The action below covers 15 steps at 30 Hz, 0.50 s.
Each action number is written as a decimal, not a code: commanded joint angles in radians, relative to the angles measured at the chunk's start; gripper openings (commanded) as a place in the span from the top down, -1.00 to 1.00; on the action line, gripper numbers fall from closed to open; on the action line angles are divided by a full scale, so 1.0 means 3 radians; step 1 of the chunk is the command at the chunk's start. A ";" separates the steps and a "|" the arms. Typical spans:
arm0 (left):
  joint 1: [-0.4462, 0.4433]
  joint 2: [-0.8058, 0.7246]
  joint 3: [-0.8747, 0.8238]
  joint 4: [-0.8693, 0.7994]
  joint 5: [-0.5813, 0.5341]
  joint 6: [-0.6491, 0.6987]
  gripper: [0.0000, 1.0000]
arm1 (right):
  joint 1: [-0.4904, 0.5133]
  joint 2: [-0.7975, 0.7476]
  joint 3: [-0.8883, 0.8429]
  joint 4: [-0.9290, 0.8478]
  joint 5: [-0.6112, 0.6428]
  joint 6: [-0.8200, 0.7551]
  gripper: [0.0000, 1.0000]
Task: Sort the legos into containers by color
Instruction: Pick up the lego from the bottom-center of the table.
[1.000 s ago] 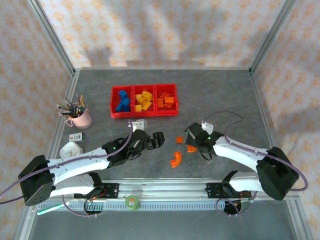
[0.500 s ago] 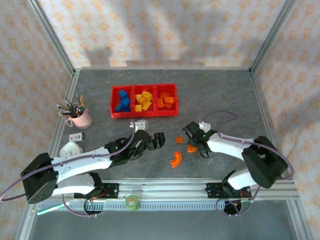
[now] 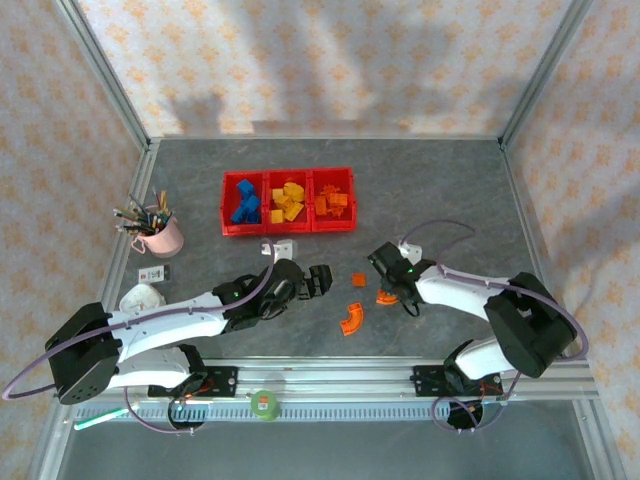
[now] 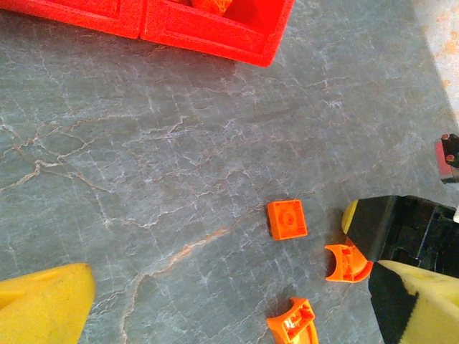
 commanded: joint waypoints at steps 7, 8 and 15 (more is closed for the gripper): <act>-0.0018 -0.0080 0.0160 -0.0056 -0.0215 0.0078 -0.98 | -0.0015 -0.0147 0.0320 0.0023 0.0010 -0.0247 0.42; -0.0012 -0.0097 0.0188 -0.0119 -0.0269 0.0098 -0.99 | -0.0015 -0.0134 0.0419 -0.0010 0.0024 -0.0285 0.43; 0.0194 -0.0246 0.0309 -0.0317 -0.0336 0.0242 -0.98 | -0.0038 0.0163 0.1189 -0.0057 0.0059 -0.0573 0.46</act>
